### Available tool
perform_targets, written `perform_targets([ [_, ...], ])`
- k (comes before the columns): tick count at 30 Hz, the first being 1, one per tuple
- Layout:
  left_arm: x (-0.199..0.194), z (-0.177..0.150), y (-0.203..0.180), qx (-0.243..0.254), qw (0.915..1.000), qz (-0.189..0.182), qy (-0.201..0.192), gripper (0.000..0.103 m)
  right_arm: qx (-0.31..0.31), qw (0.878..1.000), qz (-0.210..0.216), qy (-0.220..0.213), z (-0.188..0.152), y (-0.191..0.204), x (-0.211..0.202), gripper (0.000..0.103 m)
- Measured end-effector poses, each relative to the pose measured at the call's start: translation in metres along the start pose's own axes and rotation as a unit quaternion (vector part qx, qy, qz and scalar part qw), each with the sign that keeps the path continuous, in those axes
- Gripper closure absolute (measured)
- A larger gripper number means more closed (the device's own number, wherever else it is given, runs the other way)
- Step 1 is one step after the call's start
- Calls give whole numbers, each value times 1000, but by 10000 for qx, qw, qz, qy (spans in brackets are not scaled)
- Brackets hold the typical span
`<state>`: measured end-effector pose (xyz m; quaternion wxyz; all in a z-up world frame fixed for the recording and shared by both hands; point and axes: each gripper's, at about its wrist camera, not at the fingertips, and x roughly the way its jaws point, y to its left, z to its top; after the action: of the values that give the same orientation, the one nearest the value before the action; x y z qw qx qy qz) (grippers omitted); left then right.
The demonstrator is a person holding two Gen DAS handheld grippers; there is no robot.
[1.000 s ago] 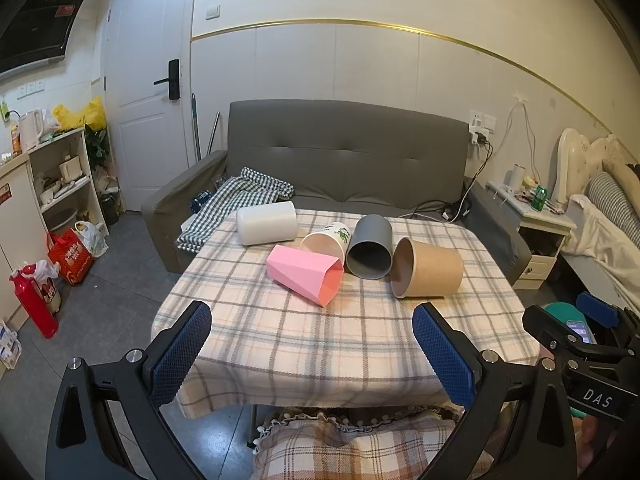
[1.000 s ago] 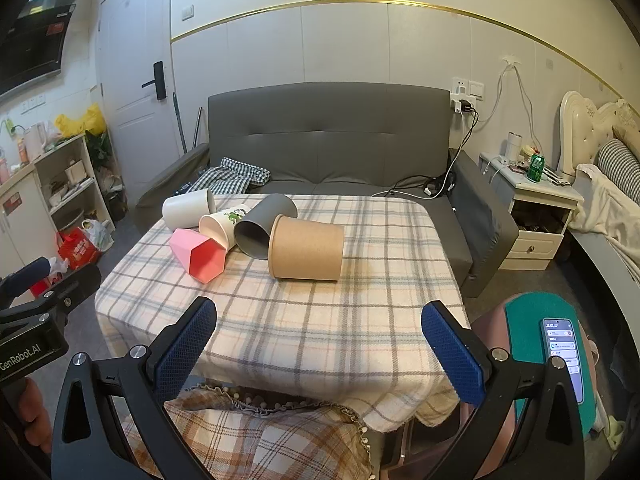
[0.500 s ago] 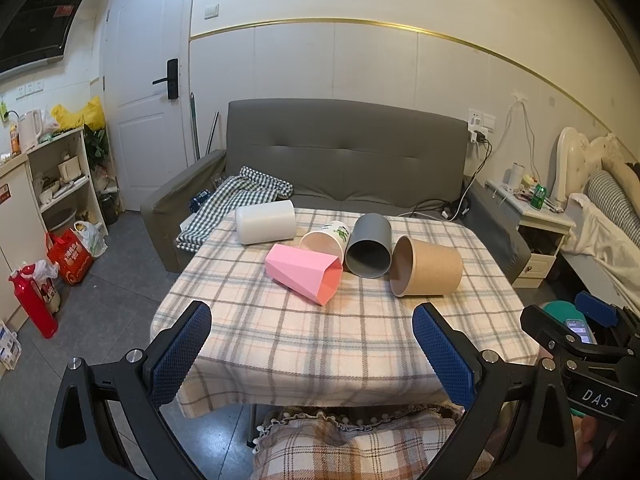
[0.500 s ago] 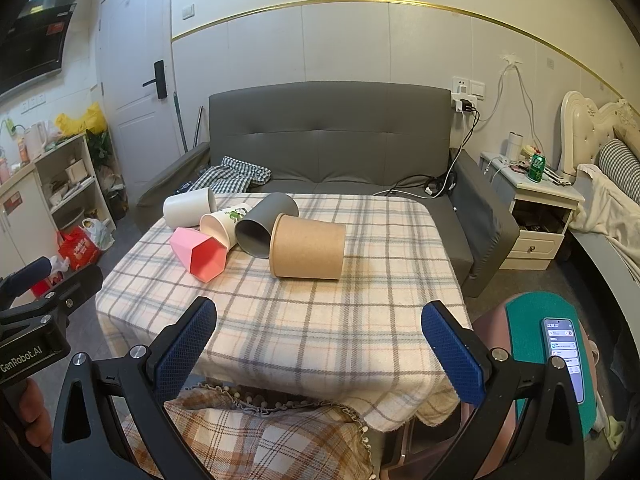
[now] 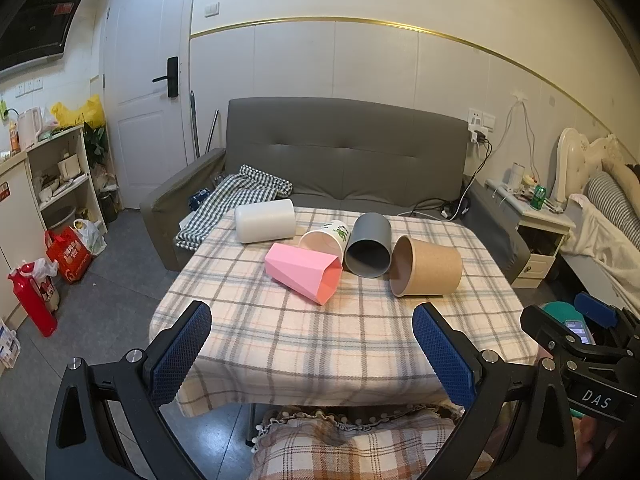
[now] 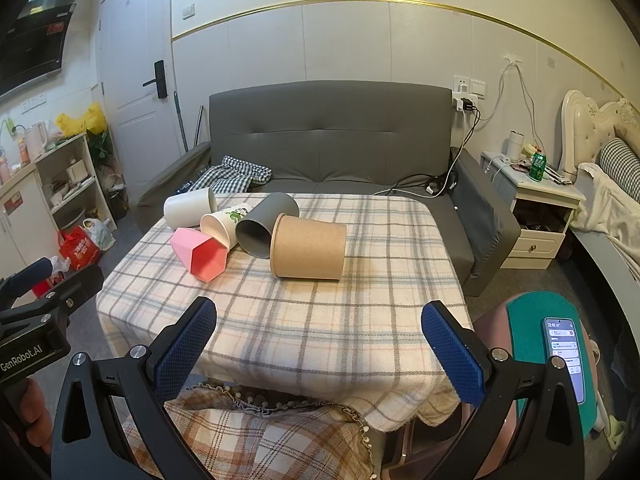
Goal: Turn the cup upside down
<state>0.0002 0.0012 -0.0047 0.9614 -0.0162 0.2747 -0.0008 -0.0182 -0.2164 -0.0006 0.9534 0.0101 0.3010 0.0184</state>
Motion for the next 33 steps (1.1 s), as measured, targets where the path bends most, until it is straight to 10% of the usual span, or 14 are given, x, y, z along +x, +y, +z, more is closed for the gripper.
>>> perform_targets([
  [33,13,-14,-5,47,9998,102,188,0,-519,9977,283,323,-3,5,21,0],
])
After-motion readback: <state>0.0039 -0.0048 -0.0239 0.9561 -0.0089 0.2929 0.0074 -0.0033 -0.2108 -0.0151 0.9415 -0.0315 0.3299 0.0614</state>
